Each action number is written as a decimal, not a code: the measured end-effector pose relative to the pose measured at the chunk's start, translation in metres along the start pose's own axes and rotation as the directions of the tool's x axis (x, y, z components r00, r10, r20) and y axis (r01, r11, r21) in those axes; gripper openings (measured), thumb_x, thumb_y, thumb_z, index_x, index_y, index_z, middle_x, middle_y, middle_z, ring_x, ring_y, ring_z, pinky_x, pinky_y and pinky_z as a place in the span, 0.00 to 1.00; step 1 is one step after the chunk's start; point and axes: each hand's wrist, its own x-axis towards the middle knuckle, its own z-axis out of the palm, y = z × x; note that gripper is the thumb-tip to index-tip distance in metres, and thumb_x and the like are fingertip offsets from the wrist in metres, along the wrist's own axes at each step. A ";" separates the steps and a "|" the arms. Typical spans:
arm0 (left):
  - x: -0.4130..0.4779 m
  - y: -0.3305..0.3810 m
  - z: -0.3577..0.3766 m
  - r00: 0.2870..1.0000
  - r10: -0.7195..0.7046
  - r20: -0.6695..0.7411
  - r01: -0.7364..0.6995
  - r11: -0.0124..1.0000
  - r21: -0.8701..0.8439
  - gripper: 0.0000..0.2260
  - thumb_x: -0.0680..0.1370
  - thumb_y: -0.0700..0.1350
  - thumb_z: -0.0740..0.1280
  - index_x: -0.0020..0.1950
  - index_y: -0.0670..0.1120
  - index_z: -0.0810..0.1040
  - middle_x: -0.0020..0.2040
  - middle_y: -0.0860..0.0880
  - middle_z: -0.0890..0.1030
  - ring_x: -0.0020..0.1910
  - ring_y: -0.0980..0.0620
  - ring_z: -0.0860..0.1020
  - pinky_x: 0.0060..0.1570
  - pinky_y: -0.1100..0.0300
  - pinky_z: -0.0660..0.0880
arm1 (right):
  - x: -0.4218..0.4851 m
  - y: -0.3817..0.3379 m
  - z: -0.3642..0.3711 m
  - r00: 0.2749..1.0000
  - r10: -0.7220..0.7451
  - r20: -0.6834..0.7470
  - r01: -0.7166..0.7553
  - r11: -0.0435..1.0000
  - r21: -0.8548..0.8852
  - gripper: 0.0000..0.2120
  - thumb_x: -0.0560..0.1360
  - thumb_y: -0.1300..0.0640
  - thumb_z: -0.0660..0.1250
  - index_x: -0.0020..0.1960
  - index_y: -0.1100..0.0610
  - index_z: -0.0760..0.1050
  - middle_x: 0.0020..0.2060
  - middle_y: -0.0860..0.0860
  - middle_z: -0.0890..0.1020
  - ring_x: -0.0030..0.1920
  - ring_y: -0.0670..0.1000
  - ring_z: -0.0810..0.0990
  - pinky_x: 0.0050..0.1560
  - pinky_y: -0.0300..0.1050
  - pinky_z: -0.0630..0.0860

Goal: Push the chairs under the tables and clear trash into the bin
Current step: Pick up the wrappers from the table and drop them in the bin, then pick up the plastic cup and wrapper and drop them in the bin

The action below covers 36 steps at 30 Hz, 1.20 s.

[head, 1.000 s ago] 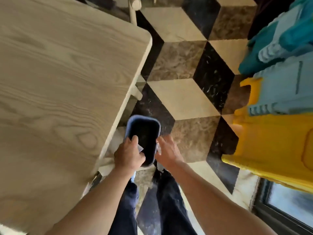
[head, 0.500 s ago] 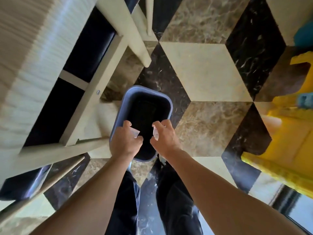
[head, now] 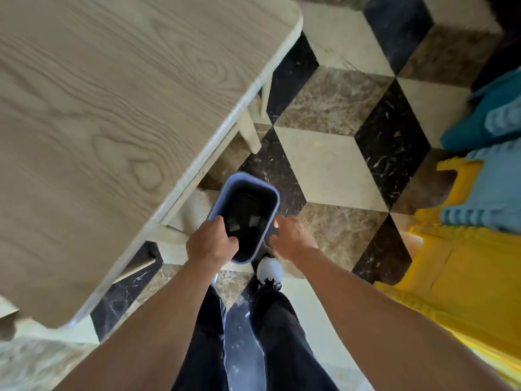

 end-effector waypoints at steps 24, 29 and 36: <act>-0.331 -0.221 -0.192 0.881 0.162 -0.444 -0.177 0.984 0.009 0.08 0.75 0.53 0.62 0.49 0.50 0.70 0.42 0.50 0.71 0.40 0.47 0.76 0.39 0.53 0.74 | -0.331 -0.274 -0.018 0.872 -0.473 -0.127 0.363 0.798 -0.482 0.11 0.79 0.54 0.60 0.60 0.54 0.70 0.57 0.54 0.77 0.55 0.59 0.79 0.46 0.50 0.76; -0.374 -0.331 -0.204 0.873 -0.015 -0.487 -0.016 0.998 -0.060 0.10 0.74 0.51 0.64 0.54 0.51 0.75 0.43 0.52 0.76 0.41 0.50 0.78 0.42 0.54 0.79 | -0.382 -0.372 0.052 0.788 -0.611 -0.071 0.491 0.694 -0.526 0.12 0.78 0.52 0.63 0.60 0.54 0.70 0.54 0.54 0.76 0.55 0.59 0.78 0.50 0.50 0.72; -0.390 -0.418 -0.244 0.837 -0.102 -0.538 0.080 0.995 -0.063 0.14 0.74 0.59 0.65 0.55 0.54 0.75 0.43 0.54 0.78 0.42 0.51 0.79 0.40 0.53 0.80 | -0.405 -0.460 0.097 0.691 -0.721 -0.046 0.587 0.597 -0.547 0.07 0.79 0.51 0.64 0.51 0.53 0.67 0.42 0.49 0.70 0.40 0.53 0.75 0.38 0.50 0.74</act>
